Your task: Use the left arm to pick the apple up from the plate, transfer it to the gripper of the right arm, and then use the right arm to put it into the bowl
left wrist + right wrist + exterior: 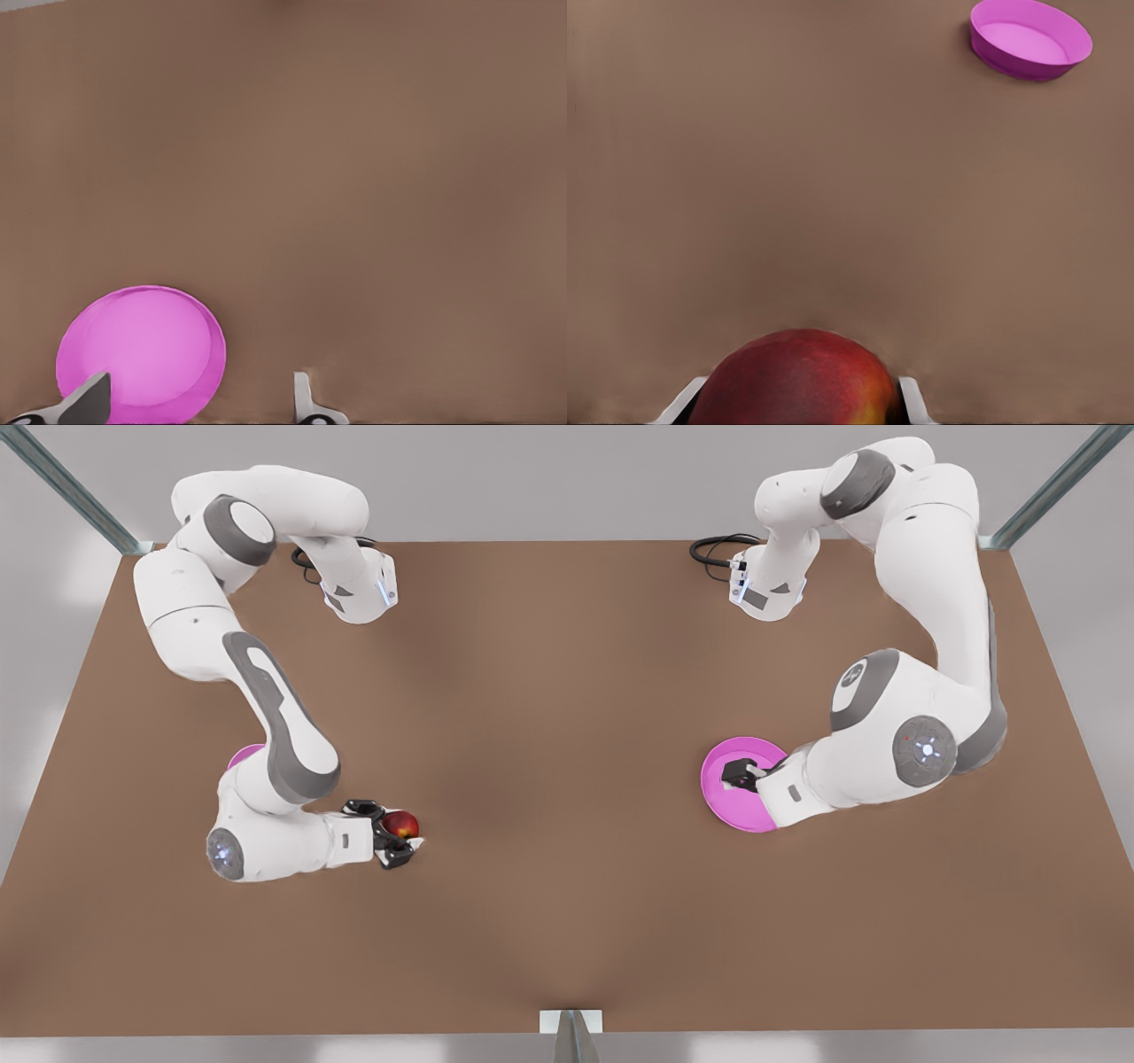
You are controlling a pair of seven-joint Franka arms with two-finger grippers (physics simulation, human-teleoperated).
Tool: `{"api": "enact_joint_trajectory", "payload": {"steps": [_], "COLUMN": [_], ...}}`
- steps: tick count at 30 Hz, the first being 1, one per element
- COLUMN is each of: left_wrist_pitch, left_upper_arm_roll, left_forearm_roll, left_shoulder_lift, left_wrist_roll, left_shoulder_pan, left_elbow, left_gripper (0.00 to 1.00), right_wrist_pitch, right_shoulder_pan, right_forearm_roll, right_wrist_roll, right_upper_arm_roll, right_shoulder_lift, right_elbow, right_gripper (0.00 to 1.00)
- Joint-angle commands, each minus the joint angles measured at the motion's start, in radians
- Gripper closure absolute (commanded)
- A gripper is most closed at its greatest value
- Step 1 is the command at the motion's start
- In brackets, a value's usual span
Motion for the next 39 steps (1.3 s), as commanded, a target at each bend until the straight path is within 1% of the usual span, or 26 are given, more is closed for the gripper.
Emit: {"api": "enact_joint_trajectory", "payload": {"steps": [1,2,3,5,8,10,13,14,16,18,22,29,30,35,39], "left_wrist_pitch": [0.009,0.036,-0.044,-0.093,-0.105,-0.113,-0.114,-0.114,-0.170,-0.171,-0.163,-0.163,-0.166,-0.163,-0.163], "left_upper_arm_roll": [0.403,0.461,0.458,0.426,0.425,0.425,0.425,0.425,0.411,0.399,0.399,0.399,0.399,0.399,0.399], "left_forearm_roll": [0.035,0.016,-0.005,-0.010,-0.005,-0.008,-0.008,-0.010,-0.011,-0.025,-0.025,-0.024,-0.025,-0.022,-0.022], "left_shoulder_lift": [-0.284,-0.336,-0.322,-0.322,-0.308,-0.310,-0.313,-0.315,-0.310,-0.311,-0.310,-0.313,-0.313,-0.310,-0.310], "left_wrist_roll": [0.115,0.059,-0.012,-0.026,-0.025,-0.025,-0.025,-0.023,-0.023,-0.025,-0.025,-0.023,-0.023,-0.023,-0.023], "left_shoulder_pan": [-0.253,-0.279,-0.285,-0.288,-0.296,-0.297,-0.299,-0.299,-0.299,-0.296,-0.290,-0.287,-0.287,-0.287,-0.287], "left_elbow": [-0.333,-0.392,-0.353,-0.328,-0.326,-0.325,-0.325,-0.325,-0.326,-0.326,-0.325,-0.325,-0.325,-0.325,-0.325], "left_gripper": [0.00,0.00,0.00,0.00,0.00,0.00,0.00,0.00,0.00,0.00,0.00,0.00,0.00,0.00,0.00], "right_wrist_pitch": [-0.182,-0.173,-0.139,-0.061,0.105,0.180,0.240,0.253,0.327,0.365,0.404,0.457,0.457,0.460,0.460], "right_shoulder_pan": [-0.032,-0.047,-0.036,-0.024,0.122,0.169,0.206,0.205,0.211,0.211,0.217,0.215,0.217,0.206,0.203], "right_forearm_roll": [-0.276,-0.321,-0.332,-0.321,-0.172,-0.132,-0.052,-0.040,-0.029,-0.022,0.015,0.026,0.033,0.037,0.040], "right_wrist_roll": [0.132,0.093,0.006,-0.128,-0.221,-0.243,-0.341,-0.363,-0.372,-0.404,-0.462,-0.531,-0.533,-0.544,-0.568], "right_upper_arm_roll": [-0.005,-0.018,-0.094,-0.212,-0.482,-0.562,-0.676,-0.693,-0.720,-0.752,-0.798,-0.845,-0.854,-0.858,-0.883], "right_shoulder_lift": [-0.032,-0.041,-0.058,-0.093,-0.276,-0.346,-0.371,-0.372,-0.421,-0.441,-0.435,-0.446,-0.469,-0.500,-0.509], "right_elbow": [-0.016,-0.028,-0.028,-0.057,-0.255,-0.350,-0.404,-0.419,-0.516,-0.561,-0.597,-0.702,-0.734,-0.815,-0.860], "right_gripper": [0.36,0.36,0.36,0.36,0.35,0.35,0.34,0.35,0.34,0.34,0.34,0.34,0.34,0.34,0.34]}}
